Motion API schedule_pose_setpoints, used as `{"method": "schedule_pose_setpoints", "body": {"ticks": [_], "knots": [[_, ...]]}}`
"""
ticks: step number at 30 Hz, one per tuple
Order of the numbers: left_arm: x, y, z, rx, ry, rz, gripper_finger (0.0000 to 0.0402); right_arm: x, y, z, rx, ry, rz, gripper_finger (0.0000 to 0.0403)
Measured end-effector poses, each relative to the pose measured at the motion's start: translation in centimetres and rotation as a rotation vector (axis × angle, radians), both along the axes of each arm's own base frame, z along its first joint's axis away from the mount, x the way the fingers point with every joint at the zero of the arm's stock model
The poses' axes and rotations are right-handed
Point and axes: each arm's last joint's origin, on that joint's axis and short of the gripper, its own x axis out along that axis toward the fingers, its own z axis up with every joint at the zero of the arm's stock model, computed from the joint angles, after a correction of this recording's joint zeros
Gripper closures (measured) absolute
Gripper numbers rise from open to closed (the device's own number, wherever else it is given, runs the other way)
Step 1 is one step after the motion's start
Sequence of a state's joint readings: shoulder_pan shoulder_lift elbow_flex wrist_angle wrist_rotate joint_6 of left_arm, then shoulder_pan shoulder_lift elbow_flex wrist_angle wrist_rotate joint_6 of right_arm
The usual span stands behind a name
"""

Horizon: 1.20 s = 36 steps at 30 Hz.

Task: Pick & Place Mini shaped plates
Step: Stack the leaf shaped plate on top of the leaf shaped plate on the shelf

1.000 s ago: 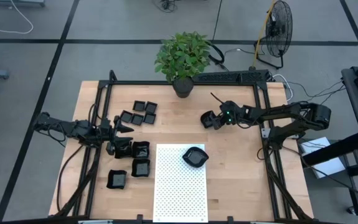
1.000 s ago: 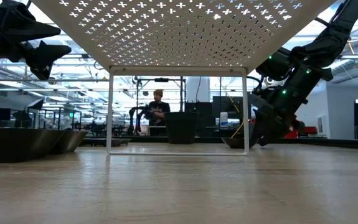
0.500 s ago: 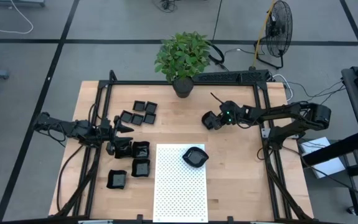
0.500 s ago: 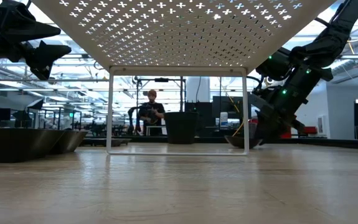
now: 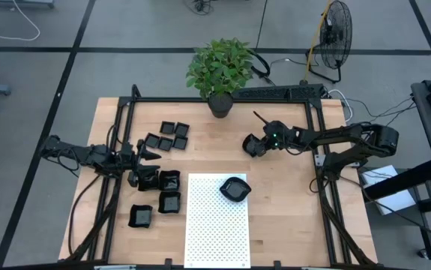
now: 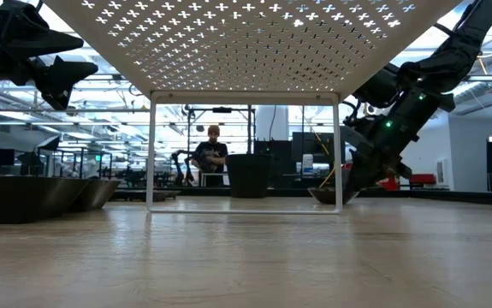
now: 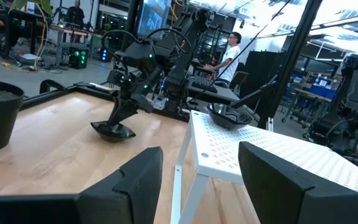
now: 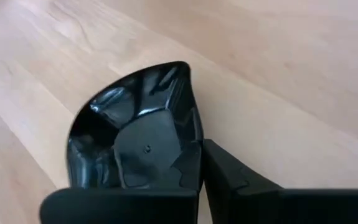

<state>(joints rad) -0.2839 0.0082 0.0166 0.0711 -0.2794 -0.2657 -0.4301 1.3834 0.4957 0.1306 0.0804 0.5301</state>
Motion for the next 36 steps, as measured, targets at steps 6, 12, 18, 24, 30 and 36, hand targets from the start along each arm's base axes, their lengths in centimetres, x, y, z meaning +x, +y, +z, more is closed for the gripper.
{"method": "schedule_pose_setpoints", "body": {"ticks": [6, 12, 18, 24, 30, 36], "knots": [[0.0, 0.0, 0.0, 0.0, 0.0, 0.0, 0.0188, 0.5, -0.2, 0.5, -0.051, -0.057, 0.026, 0.0402], [0.0, 0.0, 0.0, 0.0, 0.0, 0.0, 0.0188, 1.0, -0.4, 1.1, -0.099, -0.124, 0.04, 0.0402], [0.0, 0.0, 0.0, 0.0, 0.0, 0.0, 0.0188, 1.4, -0.7, 1.8, -0.145, -0.205, 0.044, 0.0403], [0.0, 0.0, 0.0, 0.0, 0.0, 0.0, 0.0188, 2.0, -0.9, 2.9, -0.195, -0.326, 0.052, 0.0403], [0.0, 0.0, 0.0, 0.0, 0.0, 0.0, 0.0188, 2.6, -0.9, 4.3, -0.225, -0.48, 0.128, 0.0403], [0.0, 0.0, 0.0, 0.0, 0.0, 0.0, 0.0188, 3.1, -0.6, 5.4, -0.244, -0.61, 0.211, 0.0403]]}}
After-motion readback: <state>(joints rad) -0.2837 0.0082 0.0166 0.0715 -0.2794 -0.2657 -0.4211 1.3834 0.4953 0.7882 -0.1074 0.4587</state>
